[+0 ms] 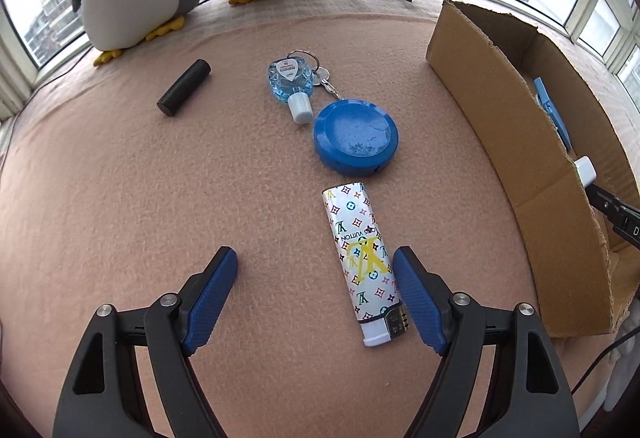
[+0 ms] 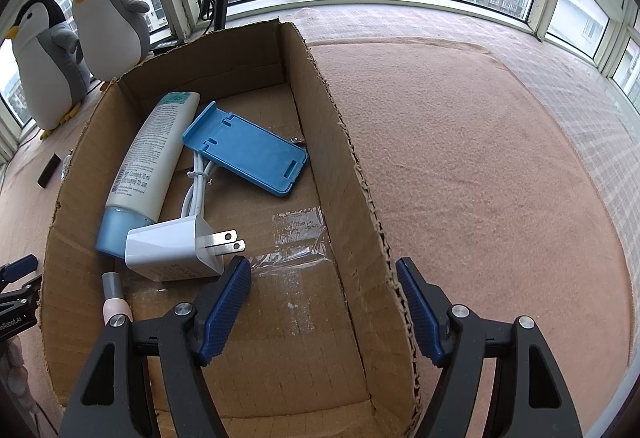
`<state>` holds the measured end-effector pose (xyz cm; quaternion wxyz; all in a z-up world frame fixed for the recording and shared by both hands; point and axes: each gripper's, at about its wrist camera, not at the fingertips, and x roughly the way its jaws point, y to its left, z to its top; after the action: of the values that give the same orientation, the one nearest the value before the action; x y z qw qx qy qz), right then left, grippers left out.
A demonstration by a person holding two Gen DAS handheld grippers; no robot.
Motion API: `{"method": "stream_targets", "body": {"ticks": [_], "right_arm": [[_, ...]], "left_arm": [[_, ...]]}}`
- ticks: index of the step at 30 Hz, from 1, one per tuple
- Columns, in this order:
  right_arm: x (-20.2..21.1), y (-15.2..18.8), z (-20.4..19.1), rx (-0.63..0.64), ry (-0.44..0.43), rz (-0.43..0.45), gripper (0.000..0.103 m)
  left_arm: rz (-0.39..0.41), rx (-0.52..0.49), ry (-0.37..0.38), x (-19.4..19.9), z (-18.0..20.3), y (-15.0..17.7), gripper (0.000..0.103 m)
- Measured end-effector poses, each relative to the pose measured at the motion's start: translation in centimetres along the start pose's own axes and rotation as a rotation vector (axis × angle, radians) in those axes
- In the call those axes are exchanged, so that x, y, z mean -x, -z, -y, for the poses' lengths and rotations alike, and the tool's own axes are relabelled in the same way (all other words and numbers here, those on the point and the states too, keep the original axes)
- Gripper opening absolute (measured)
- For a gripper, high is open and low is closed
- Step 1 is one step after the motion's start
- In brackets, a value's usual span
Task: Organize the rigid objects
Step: 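Move the left tool to the patterned white tube, then close the left gripper on the patterned tube and lift it, then carry the tube over the box and open the left gripper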
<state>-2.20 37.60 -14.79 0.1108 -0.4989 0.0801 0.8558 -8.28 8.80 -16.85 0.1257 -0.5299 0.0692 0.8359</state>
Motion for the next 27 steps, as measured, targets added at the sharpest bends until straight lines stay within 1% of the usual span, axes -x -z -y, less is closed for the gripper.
{"method": "stream_targets", "body": {"ticks": [1, 4, 5, 8, 10, 13, 16, 21, 27], "right_arm": [[0.0, 0.0, 0.0, 0.0, 0.0, 0.0, 0.07], [0.1, 0.0, 0.0, 0.001, 0.0, 0.0, 0.07], [0.1, 0.1, 0.0, 0.002, 0.0, 0.0, 0.07], [0.2, 0.2, 0.0, 0.003, 0.0, 0.0, 0.07], [0.2, 0.2, 0.0, 0.002, -0.001, 0.0, 0.07], [0.3, 0.3, 0.0, 0.002, -0.001, 0.0, 0.07], [0.2, 0.3, 0.1, 0.002, -0.002, 0.0, 0.07], [0.2, 0.3, 0.1, 0.002, -0.002, 0.0, 0.07], [0.2, 0.3, 0.1, 0.001, -0.002, 0.0, 0.07]], "left_arm": [[0.006, 0.002, 0.006, 0.2, -0.3, 0.1, 0.068], [0.011, 0.01, 0.027, 0.4, -1.1, -0.1, 0.056], [0.011, 0.012, 0.033, 0.4, -1.3, -0.1, 0.055], [0.014, 0.001, 0.032, 0.4, -1.3, -0.4, 0.042], [0.017, -0.015, 0.033, 0.4, -1.1, -0.4, 0.031], [0.019, -0.013, 0.038, 0.4, -1.0, -0.6, 0.021], [0.015, 0.017, 0.068, 0.4, -1.7, -0.6, 0.021], [0.011, 0.063, 0.097, 0.7, -2.5, -0.5, 0.021], [0.037, 0.094, 0.121, 2.2, -3.1, -0.6, 0.021]]}}
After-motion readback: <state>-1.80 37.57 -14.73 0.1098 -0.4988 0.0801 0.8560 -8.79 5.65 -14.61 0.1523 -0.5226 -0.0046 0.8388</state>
